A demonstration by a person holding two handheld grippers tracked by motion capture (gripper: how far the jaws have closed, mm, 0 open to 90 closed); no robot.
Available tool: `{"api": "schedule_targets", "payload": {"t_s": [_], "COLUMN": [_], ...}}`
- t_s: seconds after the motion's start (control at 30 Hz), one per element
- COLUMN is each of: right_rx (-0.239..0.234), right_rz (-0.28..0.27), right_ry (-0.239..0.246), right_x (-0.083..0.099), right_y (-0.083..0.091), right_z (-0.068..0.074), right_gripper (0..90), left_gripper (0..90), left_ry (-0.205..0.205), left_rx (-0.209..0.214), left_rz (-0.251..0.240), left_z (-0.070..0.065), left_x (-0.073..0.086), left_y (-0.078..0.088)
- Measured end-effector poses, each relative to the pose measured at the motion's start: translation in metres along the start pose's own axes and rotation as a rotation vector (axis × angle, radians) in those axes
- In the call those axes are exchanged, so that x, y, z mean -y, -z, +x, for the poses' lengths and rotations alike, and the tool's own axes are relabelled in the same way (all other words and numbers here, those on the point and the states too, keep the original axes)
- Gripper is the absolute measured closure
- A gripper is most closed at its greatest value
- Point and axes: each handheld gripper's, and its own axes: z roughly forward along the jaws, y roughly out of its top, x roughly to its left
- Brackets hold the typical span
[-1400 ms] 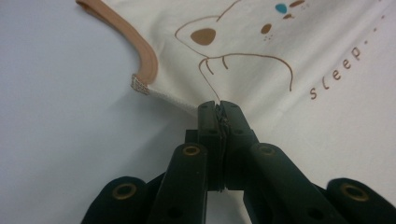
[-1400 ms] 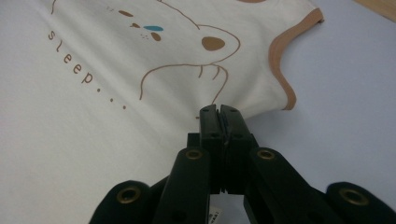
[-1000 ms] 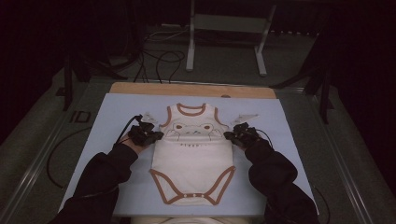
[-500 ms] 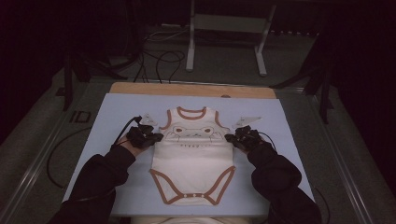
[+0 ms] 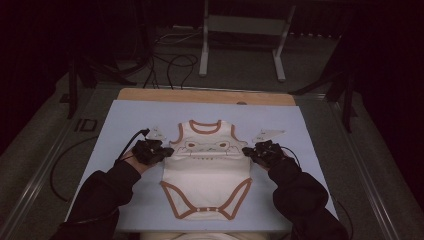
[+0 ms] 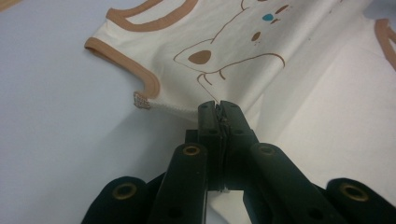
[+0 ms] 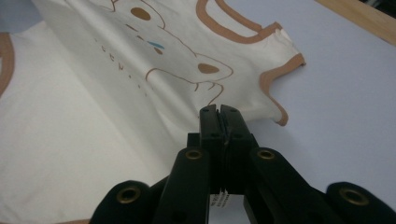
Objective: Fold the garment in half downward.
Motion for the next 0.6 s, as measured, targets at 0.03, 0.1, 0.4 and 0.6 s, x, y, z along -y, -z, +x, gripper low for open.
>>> {"api": "schedule_targets", "payload": {"t_s": [0.03,0.1,0.4,0.6], "right_rx": [0.000,-0.002,-0.017,-0.027], "right_rz": [-0.004,-0.007,-0.010,-0.022], "right_ry": [0.001,0.001,0.016,0.017], "right_x": [0.000,0.002,0.011,0.014], "right_y": [0.002,0.005,0.015,0.020], "right_z": [0.002,0.005,0.017,0.021], "right_gripper": [89.5,89.5,89.5,89.4], "left_gripper": [88.8,88.8,88.8,88.8], "left_ry": [0.000,-0.008,-0.025,-0.036], "left_rx": [0.003,0.003,0.023,0.033], "left_rz": [0.000,0.000,-0.002,-0.001], "left_z": [-0.001,-0.003,-0.016,-0.024], "left_x": [0.000,0.001,0.012,0.017], "left_y": [0.001,0.003,0.010,0.015]}}
